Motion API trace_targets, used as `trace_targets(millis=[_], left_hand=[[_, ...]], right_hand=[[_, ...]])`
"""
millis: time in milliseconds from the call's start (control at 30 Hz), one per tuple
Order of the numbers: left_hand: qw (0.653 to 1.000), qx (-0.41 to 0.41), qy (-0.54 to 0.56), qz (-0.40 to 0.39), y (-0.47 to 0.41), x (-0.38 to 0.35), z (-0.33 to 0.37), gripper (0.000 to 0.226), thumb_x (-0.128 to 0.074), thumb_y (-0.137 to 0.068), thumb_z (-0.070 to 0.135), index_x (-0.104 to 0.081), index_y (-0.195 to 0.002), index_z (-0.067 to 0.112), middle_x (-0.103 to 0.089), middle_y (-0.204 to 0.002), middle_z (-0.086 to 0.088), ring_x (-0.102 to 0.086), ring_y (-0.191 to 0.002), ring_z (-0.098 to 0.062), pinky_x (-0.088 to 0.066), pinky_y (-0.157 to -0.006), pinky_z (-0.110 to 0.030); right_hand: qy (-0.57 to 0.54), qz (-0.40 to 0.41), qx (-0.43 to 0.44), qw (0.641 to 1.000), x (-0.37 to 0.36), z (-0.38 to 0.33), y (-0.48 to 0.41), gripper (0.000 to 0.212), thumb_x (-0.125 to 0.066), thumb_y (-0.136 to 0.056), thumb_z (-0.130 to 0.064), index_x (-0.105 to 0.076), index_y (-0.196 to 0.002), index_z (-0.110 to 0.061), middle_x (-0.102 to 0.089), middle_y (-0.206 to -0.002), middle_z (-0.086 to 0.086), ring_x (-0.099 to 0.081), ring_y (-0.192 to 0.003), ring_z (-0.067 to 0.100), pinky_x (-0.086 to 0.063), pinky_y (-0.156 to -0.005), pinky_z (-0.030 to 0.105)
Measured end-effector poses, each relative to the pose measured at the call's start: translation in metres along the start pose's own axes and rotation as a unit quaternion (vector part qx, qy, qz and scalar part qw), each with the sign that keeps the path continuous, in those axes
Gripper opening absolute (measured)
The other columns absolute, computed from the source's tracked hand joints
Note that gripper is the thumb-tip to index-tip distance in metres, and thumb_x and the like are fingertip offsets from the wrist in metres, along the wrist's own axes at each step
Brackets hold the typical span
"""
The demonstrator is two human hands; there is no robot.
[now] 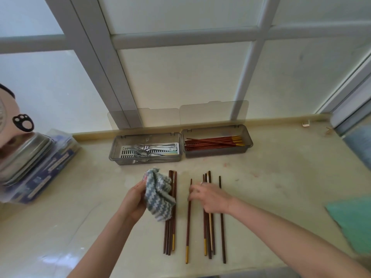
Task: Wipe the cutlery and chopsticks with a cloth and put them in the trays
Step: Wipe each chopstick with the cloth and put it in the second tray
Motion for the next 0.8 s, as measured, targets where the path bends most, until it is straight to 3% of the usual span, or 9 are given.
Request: trace_targets(millis=[100,233,267,433,600,800], left_hand=[[1.0,0.005,0.012,0.004,-0.001,0.001,-0.005,0.03,-0.041,-0.097,0.025,-0.061,-0.106,0.006,-0.071,-0.093,-0.012,-0.067,-0.083,-0.022,-0.051,-0.076,-0.036],[1.0,0.009,0.008,0.0,0.002,-0.001,-0.008,0.031,-0.041,-0.097,0.026,-0.061,-0.103,0.004,-0.069,-0.095,-0.015,-0.066,-0.084,-0.023,-0.051,-0.073,-0.035],[1.0,0.009,0.003,0.002,0.002,0.0,-0.009,0.03,-0.04,-0.097,0.025,-0.061,-0.103,0.004,-0.068,-0.096,-0.015,-0.066,-0.085,-0.023,-0.051,-0.072,-0.035],[1.0,0.01,-0.003,0.002,0.004,0.003,-0.012,0.031,-0.041,-0.096,0.025,-0.061,-0.105,0.003,-0.067,-0.102,-0.018,-0.065,-0.09,-0.026,-0.052,-0.075,-0.036],[1.0,0.016,-0.005,0.006,0.006,0.001,-0.017,0.03,-0.041,-0.097,0.025,-0.061,-0.104,0.005,-0.066,-0.1,-0.018,-0.063,-0.089,-0.027,-0.05,-0.077,-0.037],[1.0,0.026,-0.008,-0.008,0.008,-0.006,-0.026,0.028,-0.042,-0.096,0.024,-0.062,-0.101,0.005,-0.07,-0.093,-0.015,-0.068,-0.081,-0.023,-0.054,-0.068,-0.034]], right_hand=[[0.044,-0.043,0.062,0.996,-0.026,-0.034,0.002,0.049,-0.051,-0.083,0.001,-0.053,-0.128,-0.02,-0.043,-0.139,0.007,-0.045,-0.122,0.025,-0.041,-0.102,0.04],[0.104,-0.037,0.126,0.986,-0.028,-0.05,-0.001,0.028,-0.058,-0.08,0.001,-0.063,-0.106,-0.007,-0.058,-0.114,0.017,-0.061,-0.091,0.032,-0.055,-0.07,0.043],[0.12,-0.05,0.138,0.982,-0.027,-0.051,-0.003,0.027,-0.058,-0.08,0.0,-0.064,-0.106,-0.006,-0.059,-0.111,0.018,-0.061,-0.089,0.033,-0.055,-0.068,0.043],[0.164,-0.083,0.131,0.974,-0.012,-0.04,-0.002,0.03,-0.05,-0.085,-0.002,-0.059,-0.114,-0.004,-0.059,-0.102,0.017,-0.059,-0.089,0.033,-0.049,-0.071,0.042],[0.182,-0.124,0.125,0.968,-0.012,-0.029,0.012,0.048,-0.062,-0.075,-0.007,-0.056,-0.121,-0.014,-0.052,-0.115,0.011,-0.05,-0.102,0.027,-0.044,-0.083,0.04],[0.224,-0.121,0.124,0.959,-0.017,-0.032,0.013,0.034,-0.057,-0.08,-0.003,-0.06,-0.114,-0.009,-0.058,-0.103,0.013,-0.054,-0.097,0.031,-0.045,-0.076,0.04]])
Point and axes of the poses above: each hand's wrist, its own y-axis away from the middle knuckle, its own x-axis out of the back of the hand, z = x × y, the point moved 10 cm from there along -y, towards the middle knuckle
